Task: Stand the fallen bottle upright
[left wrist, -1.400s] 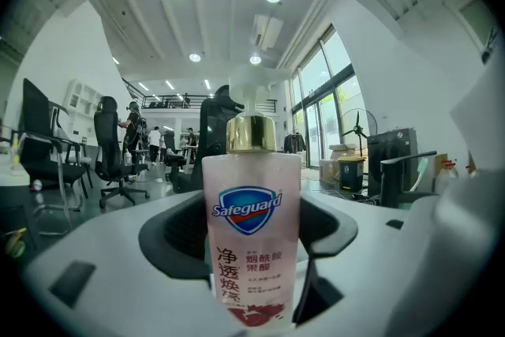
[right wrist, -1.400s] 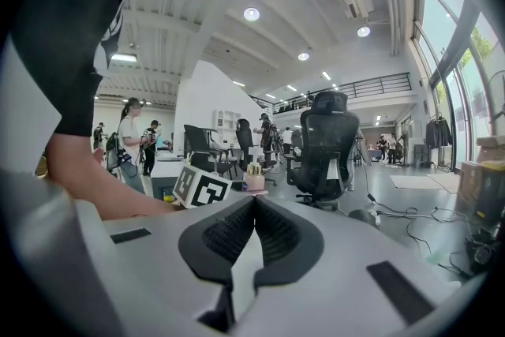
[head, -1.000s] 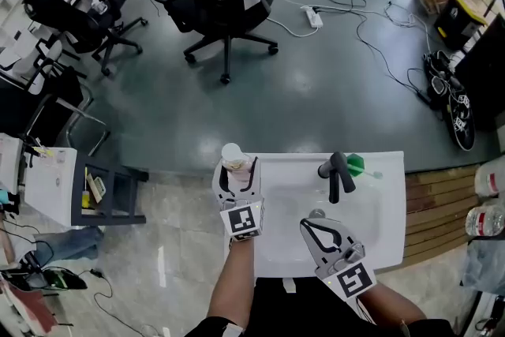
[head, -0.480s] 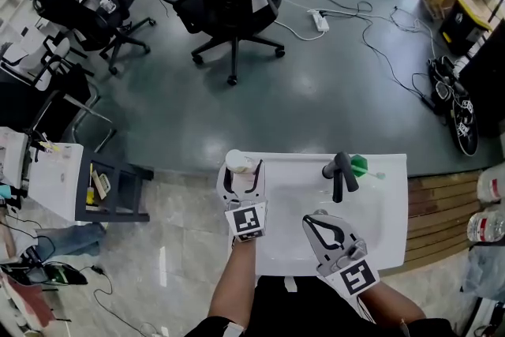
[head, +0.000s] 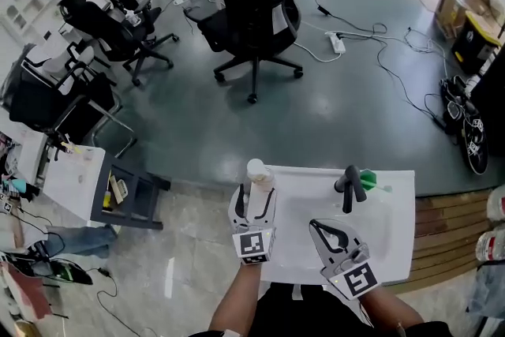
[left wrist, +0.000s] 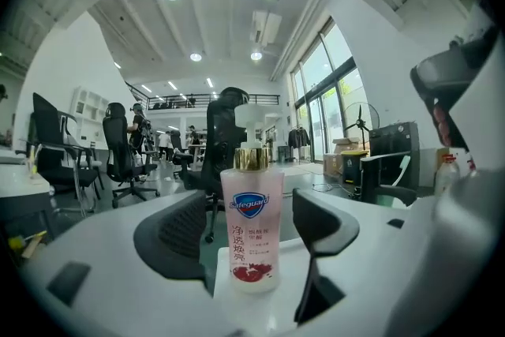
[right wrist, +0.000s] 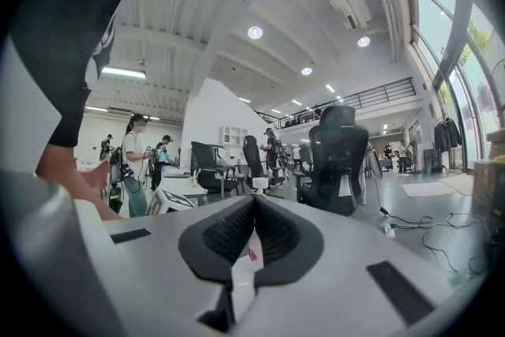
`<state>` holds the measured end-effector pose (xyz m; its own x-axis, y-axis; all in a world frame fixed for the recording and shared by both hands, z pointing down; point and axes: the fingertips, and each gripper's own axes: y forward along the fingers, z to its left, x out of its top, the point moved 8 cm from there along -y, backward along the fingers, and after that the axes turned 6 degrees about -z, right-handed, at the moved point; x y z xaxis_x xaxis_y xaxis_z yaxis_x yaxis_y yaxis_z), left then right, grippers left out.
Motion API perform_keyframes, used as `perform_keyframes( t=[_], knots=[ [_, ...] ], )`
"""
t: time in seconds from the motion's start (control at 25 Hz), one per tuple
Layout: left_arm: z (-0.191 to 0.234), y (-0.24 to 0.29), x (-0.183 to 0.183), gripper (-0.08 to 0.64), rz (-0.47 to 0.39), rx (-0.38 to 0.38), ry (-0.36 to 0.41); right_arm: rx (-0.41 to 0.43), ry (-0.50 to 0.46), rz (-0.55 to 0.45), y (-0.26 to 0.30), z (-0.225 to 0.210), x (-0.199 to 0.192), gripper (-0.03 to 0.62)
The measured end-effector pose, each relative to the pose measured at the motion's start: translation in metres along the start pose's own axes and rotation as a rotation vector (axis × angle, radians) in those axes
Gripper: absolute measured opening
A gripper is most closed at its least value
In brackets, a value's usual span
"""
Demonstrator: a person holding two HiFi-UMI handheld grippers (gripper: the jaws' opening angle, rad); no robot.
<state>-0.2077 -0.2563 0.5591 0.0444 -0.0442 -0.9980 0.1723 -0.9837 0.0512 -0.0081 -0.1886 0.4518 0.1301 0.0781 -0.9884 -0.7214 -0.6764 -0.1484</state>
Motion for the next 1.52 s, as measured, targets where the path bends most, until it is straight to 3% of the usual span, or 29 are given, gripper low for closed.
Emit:
perform_keyframes(
  t=[0.16, 0.36, 0.52, 0.68, 0.92, 1.52],
  knots=[
    [0.013, -0.029, 0.025, 0.331, 0.001, -0.002, -0.026, 0.004, -0.002, 0.061, 0.002, 0.003, 0.006, 0.014],
    [0.028, -0.063, 0.057, 0.315, -0.021, 0.012, -0.021, 0.025, -0.011, 0.051, 0.006, 0.012, 0.004, 0.014],
    [0.035, -0.087, 0.081, 0.178, -0.036, 0.043, -0.003, 0.039, -0.031, 0.068, 0.007, 0.017, 0.011, 0.014],
    [0.032, -0.101, 0.095, 0.026, -0.049, 0.006, -0.009, 0.032, -0.046, 0.042, 0.008, 0.022, 0.022, 0.014],
    [0.014, -0.11, 0.122, 0.017, -0.103, -0.112, -0.058, 0.009, -0.11, -0.064, 0.009, 0.029, 0.046, 0.012],
    [0.003, -0.116, 0.121, 0.018, -0.092, -0.158, -0.025, -0.044, -0.141, -0.111, 0.006, 0.024, 0.053, 0.011]
  ],
)
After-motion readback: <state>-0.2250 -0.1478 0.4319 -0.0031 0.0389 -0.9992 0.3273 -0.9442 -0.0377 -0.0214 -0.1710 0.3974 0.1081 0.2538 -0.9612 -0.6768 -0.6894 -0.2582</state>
